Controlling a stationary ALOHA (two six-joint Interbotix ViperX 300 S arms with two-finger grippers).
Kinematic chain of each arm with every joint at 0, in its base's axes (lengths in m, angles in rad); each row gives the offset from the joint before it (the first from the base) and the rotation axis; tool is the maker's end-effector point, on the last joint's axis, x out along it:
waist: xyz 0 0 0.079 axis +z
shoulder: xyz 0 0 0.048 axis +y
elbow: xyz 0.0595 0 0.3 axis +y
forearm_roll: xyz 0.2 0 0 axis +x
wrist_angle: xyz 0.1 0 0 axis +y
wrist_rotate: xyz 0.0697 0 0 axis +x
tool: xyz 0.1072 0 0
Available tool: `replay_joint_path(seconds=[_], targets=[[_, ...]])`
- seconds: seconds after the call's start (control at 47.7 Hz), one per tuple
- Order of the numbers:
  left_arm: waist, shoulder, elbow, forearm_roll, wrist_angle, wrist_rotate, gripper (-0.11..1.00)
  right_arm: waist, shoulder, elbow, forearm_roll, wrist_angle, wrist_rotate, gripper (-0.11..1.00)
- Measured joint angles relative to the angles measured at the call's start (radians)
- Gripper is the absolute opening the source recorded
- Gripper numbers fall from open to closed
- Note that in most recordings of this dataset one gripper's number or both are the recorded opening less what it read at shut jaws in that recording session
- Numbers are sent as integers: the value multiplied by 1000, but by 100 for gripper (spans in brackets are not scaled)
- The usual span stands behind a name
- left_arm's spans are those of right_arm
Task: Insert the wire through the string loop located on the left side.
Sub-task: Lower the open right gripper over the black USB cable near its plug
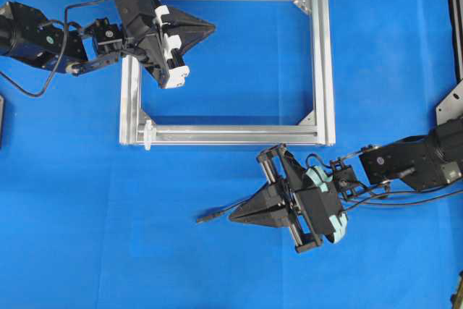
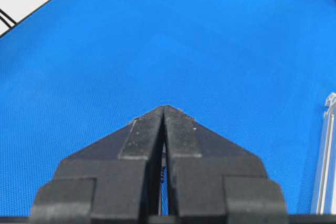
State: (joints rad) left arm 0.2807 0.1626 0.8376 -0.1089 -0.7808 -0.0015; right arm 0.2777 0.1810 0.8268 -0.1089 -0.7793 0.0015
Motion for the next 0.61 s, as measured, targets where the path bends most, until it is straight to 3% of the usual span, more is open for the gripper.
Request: replay_joint_path(seconds=[0.608], targets=[[-9, -21, 0, 18, 15, 8, 0, 0, -15, -11, 0, 84, 54, 0]])
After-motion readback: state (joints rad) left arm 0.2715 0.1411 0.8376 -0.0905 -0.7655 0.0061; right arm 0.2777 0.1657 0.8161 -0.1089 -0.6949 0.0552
